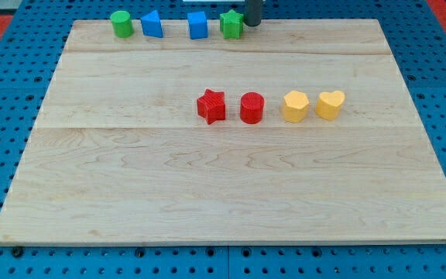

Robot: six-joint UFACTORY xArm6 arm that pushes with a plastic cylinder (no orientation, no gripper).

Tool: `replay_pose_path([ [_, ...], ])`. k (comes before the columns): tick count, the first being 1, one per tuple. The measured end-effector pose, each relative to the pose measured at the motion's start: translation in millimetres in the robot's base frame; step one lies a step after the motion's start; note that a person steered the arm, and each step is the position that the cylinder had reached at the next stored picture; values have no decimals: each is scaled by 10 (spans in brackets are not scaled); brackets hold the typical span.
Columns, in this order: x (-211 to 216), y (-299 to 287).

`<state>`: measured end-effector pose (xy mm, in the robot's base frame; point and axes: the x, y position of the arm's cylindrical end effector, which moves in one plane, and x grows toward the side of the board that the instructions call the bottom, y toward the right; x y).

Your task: Push the green star diagonally to the red star

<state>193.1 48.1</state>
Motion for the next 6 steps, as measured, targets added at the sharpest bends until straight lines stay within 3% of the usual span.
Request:
replay_pose_path([
  [3, 1193, -442],
  [4, 555, 45],
  [5, -4, 47],
  [6, 309, -610],
])
